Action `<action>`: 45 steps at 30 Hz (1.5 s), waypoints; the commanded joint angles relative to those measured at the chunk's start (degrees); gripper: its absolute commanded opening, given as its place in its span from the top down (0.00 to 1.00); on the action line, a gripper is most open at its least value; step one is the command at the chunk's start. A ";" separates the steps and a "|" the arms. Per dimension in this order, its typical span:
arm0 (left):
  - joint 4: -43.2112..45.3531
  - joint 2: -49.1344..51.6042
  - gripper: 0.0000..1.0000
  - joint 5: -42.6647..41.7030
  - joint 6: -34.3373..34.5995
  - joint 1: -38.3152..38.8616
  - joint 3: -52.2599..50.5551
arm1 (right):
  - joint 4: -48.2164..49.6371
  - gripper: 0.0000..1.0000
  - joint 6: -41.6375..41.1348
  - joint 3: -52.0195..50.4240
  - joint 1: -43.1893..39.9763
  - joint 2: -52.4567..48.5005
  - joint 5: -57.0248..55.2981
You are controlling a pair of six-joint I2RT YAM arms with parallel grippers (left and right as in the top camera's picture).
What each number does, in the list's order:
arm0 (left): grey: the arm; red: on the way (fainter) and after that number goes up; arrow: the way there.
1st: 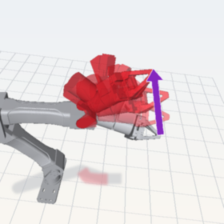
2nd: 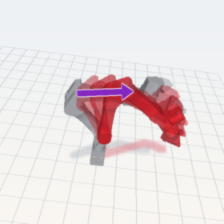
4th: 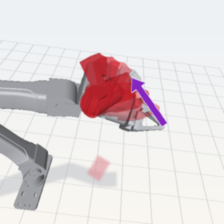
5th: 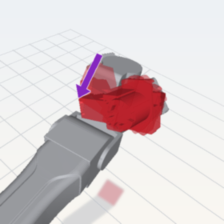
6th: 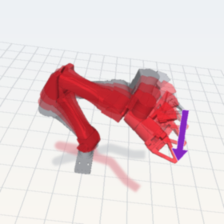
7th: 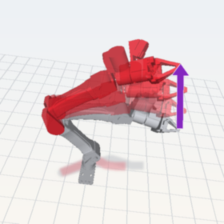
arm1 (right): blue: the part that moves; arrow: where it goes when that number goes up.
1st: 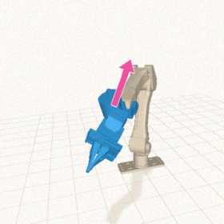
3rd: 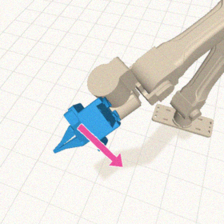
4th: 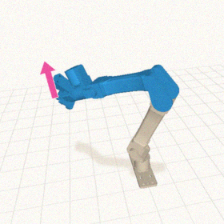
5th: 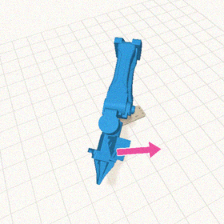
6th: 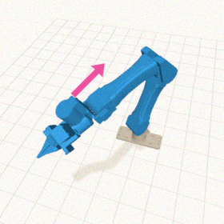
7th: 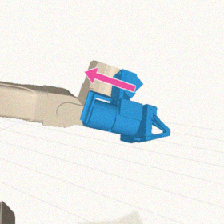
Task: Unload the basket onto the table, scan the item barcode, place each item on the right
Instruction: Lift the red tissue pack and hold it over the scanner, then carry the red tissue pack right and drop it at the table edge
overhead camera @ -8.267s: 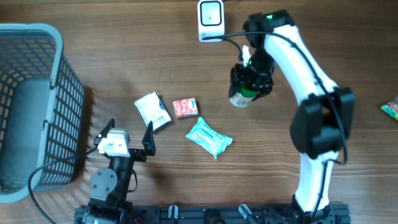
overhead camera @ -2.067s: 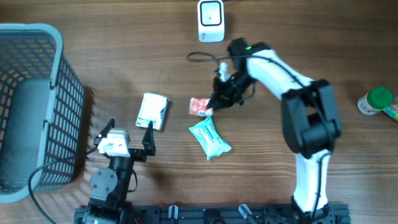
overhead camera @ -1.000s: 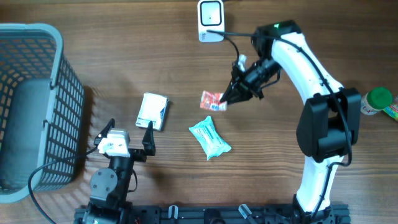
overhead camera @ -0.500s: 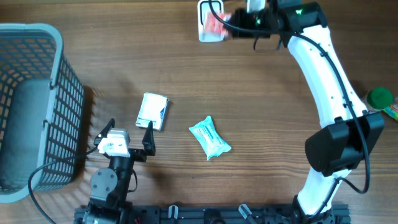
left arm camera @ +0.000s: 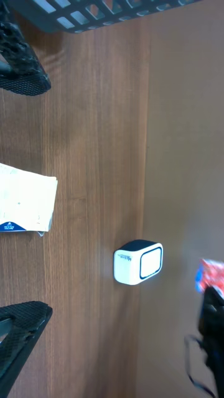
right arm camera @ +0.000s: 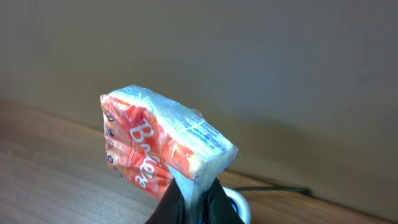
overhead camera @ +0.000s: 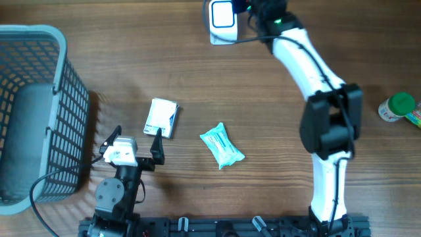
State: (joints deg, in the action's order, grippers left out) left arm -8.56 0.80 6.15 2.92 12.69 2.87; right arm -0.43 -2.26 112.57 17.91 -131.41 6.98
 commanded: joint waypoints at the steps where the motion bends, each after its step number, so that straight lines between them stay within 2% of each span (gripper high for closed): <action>1: 0.22 -0.42 0.00 0.35 0.57 0.15 -0.42 | 5.22 0.95 9.09 -0.22 2.49 -4.50 -0.61; 5: 0.22 -0.42 0.00 0.35 0.57 0.15 -0.42 | 7.65 0.95 18.53 -0.22 3.56 -8.94 -1.01; 20: 0.22 -0.42 0.00 0.35 0.57 0.15 -0.42 | 8.85 0.95 15.56 -0.22 -0.96 -9.81 -0.83; 24: 0.22 -0.42 0.00 0.35 0.57 0.15 -0.42 | 5.38 0.96 15.21 -0.20 -1.05 -9.73 3.34; 27: 0.22 -0.42 0.00 0.35 0.57 0.15 -0.42 | 0.90 0.96 9.64 -0.20 -1.18 -6.58 8.76; 31: 0.22 -0.42 0.00 0.35 0.57 0.15 -0.42 | -12.96 0.96 7.69 -0.20 -2.27 4.37 8.83; 34: 0.22 -0.42 0.00 0.35 0.57 0.15 -0.42 | -22.12 0.96 8.31 -0.20 -3.56 10.27 1.64; 38: 0.22 -0.42 0.00 0.35 0.57 0.15 -0.42 | -35.43 0.95 7.96 -0.20 -9.33 14.34 -28.26; 39: 0.22 -0.42 0.00 0.35 0.57 0.15 -0.42 | -39.10 0.95 6.12 -0.24 -11.23 14.21 -35.19; 41: 0.22 -0.42 0.00 0.35 0.57 0.15 -0.42 | -45.27 0.96 -0.42 -0.90 -16.11 13.29 -42.29; 43: 0.22 -0.42 0.00 0.35 0.57 0.15 -0.42 | -48.57 0.95 -9.14 -3.28 -23.02 12.07 -42.53; 45: 0.22 -0.42 0.00 0.35 0.57 0.15 -0.42 | -47.01 0.95 -17.70 -6.91 -29.00 11.28 -41.11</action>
State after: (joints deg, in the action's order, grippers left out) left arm -8.54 0.80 6.17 2.92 12.69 2.85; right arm -48.27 -4.93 109.95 -3.79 -117.84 -28.05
